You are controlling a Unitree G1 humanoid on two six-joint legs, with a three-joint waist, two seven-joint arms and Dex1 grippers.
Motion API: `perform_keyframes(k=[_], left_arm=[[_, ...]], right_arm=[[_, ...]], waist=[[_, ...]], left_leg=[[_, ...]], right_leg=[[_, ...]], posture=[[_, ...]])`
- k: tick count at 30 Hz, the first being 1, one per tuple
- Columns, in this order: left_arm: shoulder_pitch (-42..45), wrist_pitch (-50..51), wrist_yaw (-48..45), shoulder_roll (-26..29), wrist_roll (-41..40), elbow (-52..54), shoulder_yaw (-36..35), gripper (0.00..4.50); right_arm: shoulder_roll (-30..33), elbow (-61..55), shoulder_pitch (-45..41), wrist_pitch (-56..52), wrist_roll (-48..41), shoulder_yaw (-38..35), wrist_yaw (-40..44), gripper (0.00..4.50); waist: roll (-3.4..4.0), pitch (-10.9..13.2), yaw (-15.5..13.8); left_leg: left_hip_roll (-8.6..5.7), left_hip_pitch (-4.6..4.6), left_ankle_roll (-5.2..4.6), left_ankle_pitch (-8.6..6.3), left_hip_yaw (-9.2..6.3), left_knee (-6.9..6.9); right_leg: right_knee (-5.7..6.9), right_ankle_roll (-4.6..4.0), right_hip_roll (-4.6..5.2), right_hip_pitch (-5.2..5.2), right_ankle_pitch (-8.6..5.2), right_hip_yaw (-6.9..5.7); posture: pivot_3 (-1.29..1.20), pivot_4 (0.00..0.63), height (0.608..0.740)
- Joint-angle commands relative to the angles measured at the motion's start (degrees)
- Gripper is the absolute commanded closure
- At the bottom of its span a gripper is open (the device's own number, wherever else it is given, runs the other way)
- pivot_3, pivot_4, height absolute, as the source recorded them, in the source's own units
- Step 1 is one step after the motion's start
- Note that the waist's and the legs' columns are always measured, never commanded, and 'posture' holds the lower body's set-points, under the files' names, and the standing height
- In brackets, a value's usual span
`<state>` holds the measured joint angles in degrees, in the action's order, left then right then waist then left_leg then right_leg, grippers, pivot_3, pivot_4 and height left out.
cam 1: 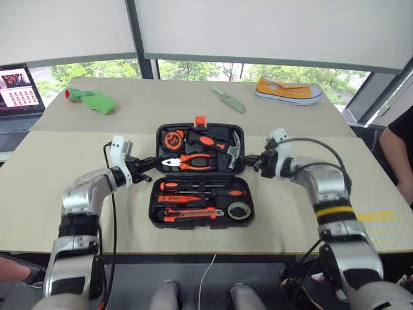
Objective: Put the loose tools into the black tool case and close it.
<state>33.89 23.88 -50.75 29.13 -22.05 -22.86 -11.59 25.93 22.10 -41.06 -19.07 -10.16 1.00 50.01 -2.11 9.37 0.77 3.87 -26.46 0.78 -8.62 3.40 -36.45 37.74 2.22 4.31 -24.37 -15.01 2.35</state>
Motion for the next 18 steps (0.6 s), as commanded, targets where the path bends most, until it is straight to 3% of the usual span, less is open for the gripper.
perform_keyframes(k=[1,6,10,18], left_arm=[[-4.21,-14.25,-0.49,0.57,1.40,4.80,-2.76,4.50],[-14.48,-32.57,-0.32,1.42,6.88,8.81,-1.09,4.50],[-20.96,-37.46,2.05,0.54,6.92,10.80,-2.37,4.50],[-27.05,-41.33,-0.29,5.16,5.53,6.05,-3.75,1.65]], right_arm=[[4.36,-3.71,4.48,25.93,6.65,1.41,-0.05,4.46],[9.17,3.46,10.51,56.35,17.41,3.23,-8.95,4.46],[12.67,10.03,12.44,73.15,29.83,5.62,-21.05,4.46],[16.38,15.80,14.78,80.28,30.83,7.97,-24.11,1.70]], waist=[[0.00,0.00,0.03],[0.00,0.00,0.09],[0.01,-0.01,0.06],[0.00,0.00,0.39]], left_leg=[[0.00,0.00,0.00,0.00,0.01,0.00],[0.00,0.13,0.00,0.00,0.05,0.00],[0.00,0.32,0.00,0.00,0.09,0.03],[0.04,1.23,0.00,0.00,0.16,0.23]], right_leg=[[-0.01,0.00,0.00,0.00,0.00,0.00],[-0.12,0.00,0.02,0.14,0.00,0.03],[-0.12,-0.01,0.04,0.27,0.00,0.07],[-0.27,-0.12,0.06,1.10,-0.08,0.09]], posture=[[0.00,0.150,0.740],[0.00,0.150,0.740],[0.00,0.150,0.740],[0.00,0.150,0.740]])
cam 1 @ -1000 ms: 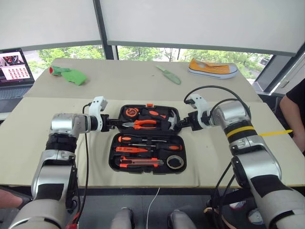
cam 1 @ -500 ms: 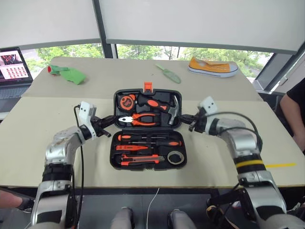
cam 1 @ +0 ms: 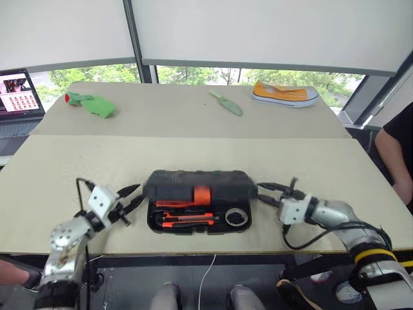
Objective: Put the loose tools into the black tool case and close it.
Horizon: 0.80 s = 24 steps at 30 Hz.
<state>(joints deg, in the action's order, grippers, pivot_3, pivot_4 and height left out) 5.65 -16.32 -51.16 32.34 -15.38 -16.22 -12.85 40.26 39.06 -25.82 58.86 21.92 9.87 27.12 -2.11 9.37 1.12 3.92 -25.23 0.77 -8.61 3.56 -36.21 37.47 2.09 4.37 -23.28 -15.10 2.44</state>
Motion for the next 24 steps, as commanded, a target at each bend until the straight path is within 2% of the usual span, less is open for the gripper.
perform_keyframes(k=[1,2,4,5,6,8,9,11,13,14,16,17,18,21,24], left_arm=[[1.64,-0.19,0.46,2.51,-1.60,-1.40,-3.04,1.32],[2.19,1.36,0.81,3.08,-2.17,-2.08,-3.46,0.99],[3.75,4.32,0.24,4.01,-3.31,-2.60,-3.44,0.99],[4.78,6.04,-0.46,4.25,-4.12,-2.29,-3.17,0.99],[5.79,8.19,-1.79,4.60,-5.12,-1.70,-2.50,0.99],[7.89,12.04,-3.45,4.96,-6.34,-0.82,-1.29,1.55],[9.41,13.42,-4.10,4.98,-6.52,-0.69,-0.57,1.85],[13.70,15.38,-5.13,4.31,-6.73,-1.45,0.84,2.56],[18.39,15.64,-5.99,3.44,-5.24,-4.11,2.90,3.34],[21.15,15.88,-6.26,2.93,-4.01,-6.79,4.18,3.59],[26.60,13.58,-6.92,2.10,-0.56,-13.75,6.87,4.38],[29.00,11.57,-7.28,1.93,1.49,-17.41,8.32,4.50],[31.50,9.10,-7.52,1.70,3.38,-21.43,9.54,4.50],[37.28,7.03,-10.12,0.62,5.16,-30.35,11.36,4.50],[39.57,5.14,-15.27,0.70,7.18,-34.72,13.78,4.50]], right_arm=[[2.90,-1.14,0.08,2.30,-2.96,-0.70,0.25,1.37],[3.67,-1.75,1.03,1.25,-6.28,-0.43,2.91,1.03],[4.96,-5.76,4.06,-3.91,-16.13,-0.84,9.02,0.30],[5.47,-10.23,6.74,-10.61,-24.26,-1.48,13.92,0.60],[6.40,-15.87,9.77,-17.48,-32.23,-2.18,17.95,0.72],[8.74,-25.62,14.83,-29.58,-43.17,-3.26,23.51,1.20],[10.14,-30.09,17.11,-34.58,-46.81,-3.79,25.07,1.64],[13.59,-39.17,21.93,-44.05,-51.68,-3.94,28.22,2.21],[15.02,-45.61,25.00,-49.15,-52.63,-3.25,29.62,2.96],[14.84,-48.00,25.49,-51.04,-52.18,-2.39,29.76,3.27],[13.72,-51.24,24.92,-54.94,-50.72,-0.19,30.41,3.95],[13.04,-52.08,24.21,-56.05,-49.10,1.11,30.77,4.31],[12.13,-52.38,23.22,-56.73,-47.01,2.61,31.32,4.48],[8.35,-51.13,19.32,-58.28,-41.96,5.47,30.78,4.48],[4.12,-49.37,14.90,-60.41,-39.31,5.91,29.17,4.48]], waist=[[0.00,0.00,-0.01],[0.00,0.00,-0.12],[-0.01,0.00,-0.37],[-0.02,0.00,-0.52],[-0.02,0.00,-0.63],[-0.01,-0.01,-0.82],[0.00,-0.01,-0.83],[0.01,-0.01,-0.92],[-0.08,-0.06,-1.14],[-0.12,-0.09,-1.09],[-0.12,-0.09,-1.14],[-0.12,-0.09,-1.04],[-0.13,-0.09,-0.97],[-0.13,-0.09,-0.64],[-0.14,-0.09,-0.52]], left_leg=[[0.01,0.02,-0.02,0.01,0.00,-0.01],[0.02,0.07,-0.04,0.03,-0.01,-0.03],[0.01,0.11,-0.07,0.05,-0.01,-0.05],[0.02,0.13,-0.07,0.05,-0.01,-0.06],[0.02,0.15,-0.08,0.05,-0.02,-0.05],[0.03,0.15,-0.08,0.05,-0.03,-0.02],[0.03,0.15,-0.08,0.05,-0.04,-0.01],[0.03,0.16,-0.09,0.04,-0.04,-0.01],[0.04,0.15,-0.09,0.04,-0.06,-0.03],[0.08,0.16,-0.09,0.04,-0.09,-0.03],[0.08,0.23,-0.08,0.04,-0.09,-0.05],[0.08,0.23,-0.08,0.04,-0.09,-0.05],[0.07,0.24,-0.08,0.04,-0.09,-0.06],[0.04,0.16,-0.08,0.04,-0.08,-0.06],[0.03,-0.22,-0.09,0.05,-0.09,-0.07]], right_leg=[[0.01,-0.01,0.00,0.02,0.00,0.00],[0.01,0.00,0.00,0.10,0.00,-0.01],[0.00,0.00,0.03,0.19,0.00,-0.03],[-0.01,0.01,0.03,0.24,0.00,-0.05],[-0.07,0.01,0.04,0.30,0.00,-0.06],[-0.17,0.03,0.05,0.38,0.01,-0.07],[-0.23,0.05,0.04,0.42,0.02,-0.07],[-0.29,0.08,0.04,0.48,0.04,-0.08],[-0.31,0.08,0.02,0.48,0.05,-0.13],[-0.33,0.06,-0.02,0.49,0.06,-0.16],[-0.33,0.06,-0.05,0.54,0.06,-0.19],[-0.34,0.07,-0.08,0.53,0.05,-0.18],[-0.34,0.12,-0.07,0.53,0.05,-0.15],[-0.38,0.19,-0.09,0.43,0.02,-0.12],[-0.36,0.12,-0.11,0.08,0.08,-0.11]], posture=[[0.00,0.150,0.740],[0.00,0.150,0.740],[0.00,0.150,0.740],[0.00,0.150,0.740],[0.00,0.150,0.740],[0.00,0.150,0.740],[0.00,0.150,0.740],[0.00,0.150,0.740],[0.00,0.150,0.740],[0.00,0.150,0.740],[0.00,0.150,0.740],[0.00,0.150,0.740],[0.00,0.150,0.740],[0.00,0.150,0.740],[0.00,0.150,0.740]])
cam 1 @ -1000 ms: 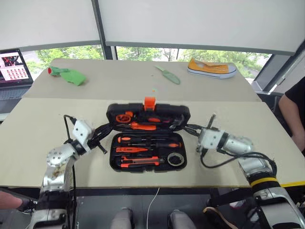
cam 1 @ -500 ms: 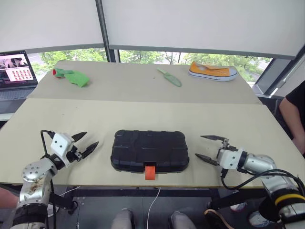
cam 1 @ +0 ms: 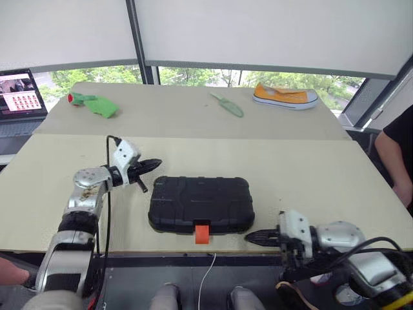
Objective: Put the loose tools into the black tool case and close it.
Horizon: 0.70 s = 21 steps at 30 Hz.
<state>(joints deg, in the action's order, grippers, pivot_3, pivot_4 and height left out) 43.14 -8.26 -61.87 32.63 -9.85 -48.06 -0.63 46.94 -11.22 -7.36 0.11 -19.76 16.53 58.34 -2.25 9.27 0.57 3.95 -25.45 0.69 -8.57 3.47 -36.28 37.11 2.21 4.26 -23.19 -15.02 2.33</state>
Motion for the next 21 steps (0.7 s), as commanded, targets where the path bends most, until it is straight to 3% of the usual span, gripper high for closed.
perform_keyframes(k=[1,8,13,17,21], left_arm=[[2.37,-3.26,-5.64,0.39,1.87,-3.62,1.77,4.50],[0.08,-0.77,-9.94,1.10,0.41,-3.59,0.29,4.50],[-6.30,0.96,-6.17,3.74,-2.09,0.56,-4.75,4.50],[-8.88,10.12,-8.09,5.72,-9.27,11.37,-9.81,4.50],[-10.10,20.36,-9.87,7.19,-13.68,28.03,-8.01,4.50]], right_arm=[[-3.78,1.67,-4.74,-1.73,3.13,-0.84,-2.45,4.48],[-11.52,13.47,-11.97,2.65,9.55,-1.32,-4.69,4.48],[-15.97,29.10,-20.30,8.99,14.15,-3.36,-8.71,4.48],[-15.31,30.15,-20.23,9.29,13.01,-4.70,-5.83,4.48],[-13.94,25.28,-16.20,8.53,9.10,-7.55,-2.31,4.48]], waist=[[-0.01,0.01,0.07],[-0.03,0.02,0.08],[-0.01,0.03,0.73],[-0.06,0.06,0.16],[-0.07,0.07,-0.65]], left_leg=[[0.01,-0.04,0.00,0.00,-0.01,0.00],[0.01,-0.06,0.00,0.00,-0.02,-0.02],[0.02,0.01,0.00,0.00,0.00,-0.03],[0.07,-0.05,0.00,0.00,-0.03,0.00],[0.02,-0.13,0.00,0.00,-0.05,0.00]], right_leg=[[-0.01,0.00,-0.03,-0.01,0.00,-0.01],[0.03,0.01,-0.02,-0.02,0.00,-0.04],[0.09,-0.01,-0.02,-0.03,0.04,0.01],[0.11,-0.02,-0.04,-0.07,0.03,-0.06],[0.06,0.00,0.05,-0.01,0.02,-0.11]], posture=[[0.00,0.150,0.740],[0.00,0.150,0.740],[0.00,0.150,0.740],[0.00,0.150,0.740],[0.00,0.150,0.740]])
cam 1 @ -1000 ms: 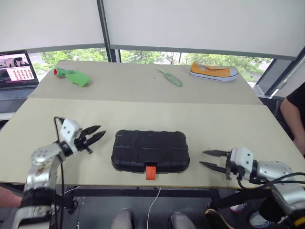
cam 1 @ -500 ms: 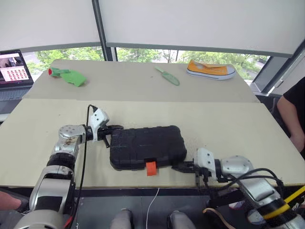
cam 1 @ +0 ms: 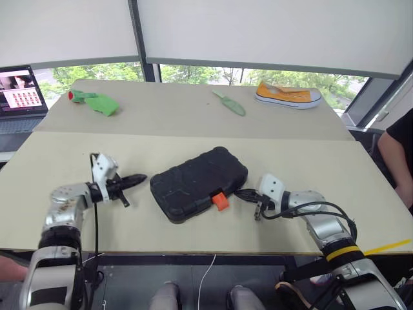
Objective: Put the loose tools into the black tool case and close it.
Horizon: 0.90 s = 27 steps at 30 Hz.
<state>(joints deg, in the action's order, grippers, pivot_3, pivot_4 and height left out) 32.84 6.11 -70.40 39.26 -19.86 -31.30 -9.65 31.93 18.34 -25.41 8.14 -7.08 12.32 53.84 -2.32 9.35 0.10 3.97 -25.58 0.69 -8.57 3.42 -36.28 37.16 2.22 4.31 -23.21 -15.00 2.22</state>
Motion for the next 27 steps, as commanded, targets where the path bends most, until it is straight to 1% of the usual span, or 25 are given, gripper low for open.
perform_keyframes(k=[1,3,6,9,11,13,15,17,18,27], left_arm=[[0.08,8.82,-1.37,-0.14,-4.37,15.57,2.99,4.50],[0.17,12.13,-0.22,-2.51,-3.99,21.73,7.15,4.50],[0.61,12.46,2.94,-7.30,-0.63,24.08,12.57,4.50],[1.06,6.69,7.05,-10.27,8.27,18.74,19.07,4.50],[0.88,7.70,8.91,-11.63,11.18,16.97,22.36,4.50],[-0.34,8.69,9.27,-12.23,12.61,17.09,24.80,4.50],[-1.23,9.70,9.85,-12.63,13.03,17.37,25.32,4.50],[-1.74,10.23,10.57,-13.01,12.89,17.44,24.93,4.50],[-1.87,10.31,10.75,-13.09,12.88,17.51,24.80,4.50],[-2.56,10.48,10.93,-12.04,12.73,17.39,23.69,4.50]], right_arm=[[0.96,-6.36,3.44,0.90,-5.99,-4.49,3.43,4.48],[0.73,-10.93,6.40,-0.40,-9.89,-6.55,4.53,4.48],[0.42,-17.33,9.27,-4.68,-13.18,-7.60,4.24,4.48],[-0.05,-21.69,10.16,-7.90,-14.24,-6.63,3.82,4.48],[-0.39,-22.79,9.98,-9.41,-13.50,-4.95,4.07,4.48],[-1.47,-21.40,8.82,-9.51,-11.11,-2.96,3.74,4.48],[-2.57,-19.00,7.53,-9.06,-8.74,-1.68,2.97,4.48],[-3.93,-15.96,6.13,-9.04,-6.83,-0.89,1.65,4.48],[-4.44,-14.95,5.71,-9.01,-6.20,-0.78,1.25,4.48],[-8.44,-6.60,2.85,-6.15,-1.47,1.74,1.63,4.48]], waist=[[0.00,0.00,-0.40],[0.03,-0.02,-0.54],[0.07,-0.03,-0.74],[0.07,-0.03,-0.03],[0.11,-0.06,0.32],[0.53,-0.34,0.51],[0.65,-0.42,0.53],[0.68,-0.45,0.59],[0.70,-0.48,0.56],[0.88,-1.25,0.67]], left_leg=[[-0.04,0.02,0.00,0.00,0.02,0.00],[-0.06,0.08,0.00,0.00,0.02,-0.01],[-0.07,0.17,0.00,0.00,0.02,-0.06],[-0.02,0.20,0.00,0.00,0.02,-0.12],[0.04,0.27,0.00,0.00,-0.03,-0.11],[0.03,0.39,0.00,0.00,-0.06,-0.06],[0.02,0.70,0.00,0.00,-0.05,-0.04],[0.01,1.10,0.01,-0.01,-0.04,0.03],[-0.01,1.20,0.01,-0.01,-0.02,0.03],[-0.03,1.28,0.01,-0.01,0.02,0.27]], right_leg=[[-0.02,0.02,0.05,0.02,-0.01,0.01],[-0.03,0.03,0.05,0.11,-0.01,0.02],[-0.02,0.05,0.02,0.20,-0.01,0.04],[0.02,0.03,-0.09,0.17,0.02,0.16],[0.03,-0.01,-0.21,0.17,0.03,0.20],[0.01,-0.03,-0.24,0.26,0.03,0.23],[-0.02,0.00,-0.23,0.59,-0.01,0.23],[-0.07,0.31,-0.18,0.94,-0.25,0.22],[-0.07,0.32,-0.14,1.02,-0.27,0.22],[-0.07,0.23,-0.10,0.99,-0.34,0.23]], posture=[[0.00,0.150,0.740],[0.00,0.150,0.740],[0.00,0.150,0.740],[0.00,0.150,0.740],[0.00,0.150,0.740],[0.00,0.150,0.740],[0.00,0.150,0.740],[0.00,0.150,0.740],[0.00,0.150,0.740],[0.00,0.150,0.740]])
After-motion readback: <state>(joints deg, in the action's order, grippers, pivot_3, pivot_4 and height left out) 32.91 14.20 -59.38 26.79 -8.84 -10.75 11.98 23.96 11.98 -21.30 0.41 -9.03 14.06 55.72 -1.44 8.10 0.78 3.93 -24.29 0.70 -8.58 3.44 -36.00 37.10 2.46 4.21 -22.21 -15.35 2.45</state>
